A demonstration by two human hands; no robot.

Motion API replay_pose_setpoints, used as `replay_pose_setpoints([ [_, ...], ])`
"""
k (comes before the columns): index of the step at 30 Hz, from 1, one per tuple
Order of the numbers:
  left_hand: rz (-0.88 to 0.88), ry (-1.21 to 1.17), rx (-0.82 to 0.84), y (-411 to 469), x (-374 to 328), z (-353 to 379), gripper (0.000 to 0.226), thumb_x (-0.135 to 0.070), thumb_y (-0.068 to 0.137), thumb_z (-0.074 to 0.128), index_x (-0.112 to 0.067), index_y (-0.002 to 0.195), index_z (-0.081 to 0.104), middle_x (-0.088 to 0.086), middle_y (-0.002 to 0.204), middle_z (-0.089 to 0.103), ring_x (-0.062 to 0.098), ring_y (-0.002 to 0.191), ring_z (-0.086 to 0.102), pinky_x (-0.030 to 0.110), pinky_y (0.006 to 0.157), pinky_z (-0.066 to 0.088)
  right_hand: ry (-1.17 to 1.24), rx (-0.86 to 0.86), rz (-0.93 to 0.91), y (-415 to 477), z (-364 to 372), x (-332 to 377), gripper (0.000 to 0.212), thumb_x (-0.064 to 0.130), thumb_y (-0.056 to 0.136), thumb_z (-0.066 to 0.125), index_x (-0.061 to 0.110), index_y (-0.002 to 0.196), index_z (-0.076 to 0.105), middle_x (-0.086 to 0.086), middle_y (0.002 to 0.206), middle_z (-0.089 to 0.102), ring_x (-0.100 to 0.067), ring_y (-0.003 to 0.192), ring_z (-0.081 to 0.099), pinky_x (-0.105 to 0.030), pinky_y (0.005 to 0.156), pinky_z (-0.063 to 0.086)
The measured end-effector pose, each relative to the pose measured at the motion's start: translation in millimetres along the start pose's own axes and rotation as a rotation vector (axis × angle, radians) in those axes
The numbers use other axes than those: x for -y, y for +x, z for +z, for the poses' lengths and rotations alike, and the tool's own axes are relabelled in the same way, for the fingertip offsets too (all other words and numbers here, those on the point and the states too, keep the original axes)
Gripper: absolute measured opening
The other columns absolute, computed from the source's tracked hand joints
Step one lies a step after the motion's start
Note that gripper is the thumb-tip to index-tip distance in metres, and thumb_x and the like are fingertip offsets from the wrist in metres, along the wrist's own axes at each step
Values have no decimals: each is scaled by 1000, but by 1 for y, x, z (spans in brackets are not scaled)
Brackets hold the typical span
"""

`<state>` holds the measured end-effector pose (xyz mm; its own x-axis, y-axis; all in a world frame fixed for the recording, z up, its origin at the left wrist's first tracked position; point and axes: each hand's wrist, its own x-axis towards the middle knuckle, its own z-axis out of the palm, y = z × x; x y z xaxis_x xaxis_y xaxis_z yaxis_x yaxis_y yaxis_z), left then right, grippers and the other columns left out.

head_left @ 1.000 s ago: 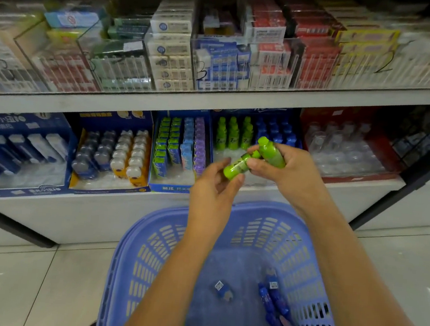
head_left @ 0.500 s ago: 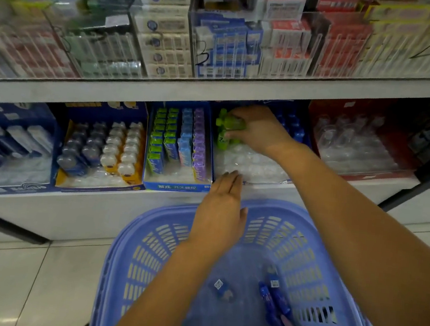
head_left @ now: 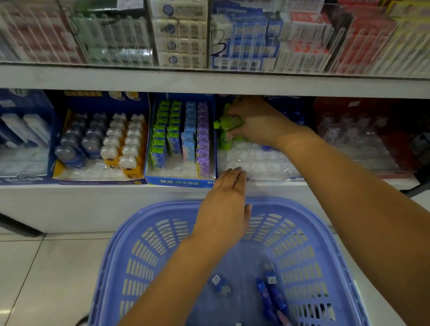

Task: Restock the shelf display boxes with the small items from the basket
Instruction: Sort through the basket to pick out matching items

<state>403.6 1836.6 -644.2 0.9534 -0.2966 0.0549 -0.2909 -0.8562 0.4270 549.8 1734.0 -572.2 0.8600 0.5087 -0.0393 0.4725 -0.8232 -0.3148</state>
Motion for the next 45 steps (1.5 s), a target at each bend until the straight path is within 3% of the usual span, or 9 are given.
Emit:
replay_pose_setpoints([
  [9, -22, -163, 2, -1, -3, -7, 63, -25, 97, 51, -10, 150, 20, 2, 159, 16, 15, 146, 12, 21, 115, 17, -9, -134, 49, -19, 2, 9, 42, 28, 87, 65, 9, 124, 58, -11, 127, 55, -27, 119, 47, -19, 87, 33],
  [14, -246, -997, -272, -2, -18, -30, 37, -24, 95, 55, -14, 131, 53, 2, 130, 58, 16, 117, 57, 26, 101, 45, 795, -132, 54, -78, -6, 21, 21, 46, 91, 54, 40, 109, 64, 24, 108, 65, 3, 110, 58, 0, 85, 40],
  [17, -242, -1639, -108, 0, -24, -45, 25, -23, 94, 53, -11, 114, 64, 6, 109, 71, 20, 97, 69, 27, 83, 56, 1105, 133, 0, -109, -4, 21, 34, 47, 95, 39, 39, 122, 57, 10, 116, 67, -5, 113, 59, -23, 93, 47],
  [22, -274, -1885, 114, -3, -28, -49, 30, -24, 75, 66, -3, 96, 66, 11, 85, 68, 16, 76, 72, 21, 66, 56, 1267, 260, 29, -123, -3, 22, 38, 51, 93, 34, 52, 130, 47, 33, 137, 42, 14, 128, 37, -12, 95, 44],
  [25, -268, -1830, 34, -2, -24, -48, 16, -20, 77, 66, -7, 85, 72, 7, 80, 72, 14, 74, 71, 20, 68, 56, 1213, 224, 14, -120, 0, 17, 39, 50, 90, 46, 46, 128, 51, 24, 138, 47, 3, 131, 40, -24, 104, 43],
  [30, -244, -1277, -336, 1, -22, -41, 10, -15, 85, 69, -22, 91, 69, -7, 80, 73, 8, 74, 68, 19, 71, 55, 1110, -205, 128, -113, -12, 5, 29, 34, 71, 70, 22, 97, 70, 7, 87, 68, -5, 80, 63, -19, 73, 51],
  [36, -196, -1159, -507, 6, -26, -34, 20, -15, 83, 71, -31, 93, 64, -12, 85, 68, -2, 79, 64, 13, 68, 51, 1194, -226, 203, -111, -19, -1, 30, 26, 64, 78, 15, 91, 73, -3, 86, 75, -15, 81, 72, -17, 66, 55],
  [40, -199, -1067, -496, 12, -26, -28, 22, -19, 89, 65, -15, 110, 65, -8, 94, 68, -4, 87, 63, 12, 72, 50, 1056, -348, 265, -102, -20, 5, 32, 24, 63, 81, 9, 91, 72, 0, 76, 74, -14, 76, 72, -20, 67, 58],
  [45, -70, -300, -262, 12, -22, -12, 46, -24, 95, 53, -10, 138, 45, 9, 138, 50, 21, 125, 47, 28, 99, 40, 670, -553, 304, -69, -16, 1, 17, 19, 72, 81, 14, 84, 69, 9, 73, 66, 8, 61, 61, -3, 61, 47],
])
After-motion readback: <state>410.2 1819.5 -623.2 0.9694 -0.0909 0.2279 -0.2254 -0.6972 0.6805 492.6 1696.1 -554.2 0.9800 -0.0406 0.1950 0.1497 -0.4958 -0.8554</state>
